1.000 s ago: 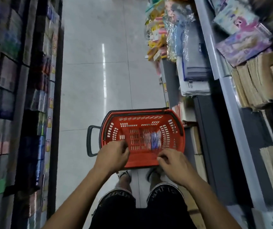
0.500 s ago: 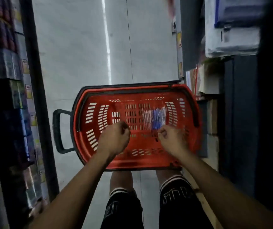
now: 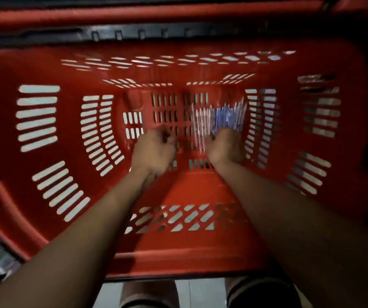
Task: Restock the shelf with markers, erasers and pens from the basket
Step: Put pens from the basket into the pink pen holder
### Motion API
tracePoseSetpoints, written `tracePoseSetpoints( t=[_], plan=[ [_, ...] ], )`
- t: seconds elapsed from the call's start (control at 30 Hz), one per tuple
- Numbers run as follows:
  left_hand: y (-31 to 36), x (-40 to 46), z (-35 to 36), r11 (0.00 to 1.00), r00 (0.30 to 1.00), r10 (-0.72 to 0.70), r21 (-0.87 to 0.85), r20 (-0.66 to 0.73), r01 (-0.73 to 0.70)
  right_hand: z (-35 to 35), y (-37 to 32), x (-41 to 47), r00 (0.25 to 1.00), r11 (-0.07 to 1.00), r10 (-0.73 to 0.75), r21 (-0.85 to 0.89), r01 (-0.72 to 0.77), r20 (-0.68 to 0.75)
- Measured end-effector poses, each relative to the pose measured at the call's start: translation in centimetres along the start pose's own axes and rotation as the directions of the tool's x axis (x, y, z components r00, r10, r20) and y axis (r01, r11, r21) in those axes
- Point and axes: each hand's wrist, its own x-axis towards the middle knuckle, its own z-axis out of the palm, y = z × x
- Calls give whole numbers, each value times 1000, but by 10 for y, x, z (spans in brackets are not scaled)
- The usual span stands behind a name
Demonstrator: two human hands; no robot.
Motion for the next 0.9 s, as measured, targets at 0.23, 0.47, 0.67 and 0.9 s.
tracePoseSetpoints(
  t=[0.23, 0.47, 0.67, 0.9],
  plan=[
    [-4, 3, 3, 996, 999, -41, -81, -27, 39, 4, -7, -3, 996, 996, -8, -91, 0, -87],
    [14, 13, 12, 842, 989, -42, -528, 141, 111, -16, -17, -32, 951, 937, -284, 244, 248, 123],
    [17, 16, 24, 777, 984, -166, -606, 65, 171, -18, -17, -31, 956, 940, -279, 230, 251, 96],
    [-4, 23, 27, 815, 970, -241, -539, 17, 212, -8, -14, 11, 992, 990, -121, -70, 123, 28]
  ],
)
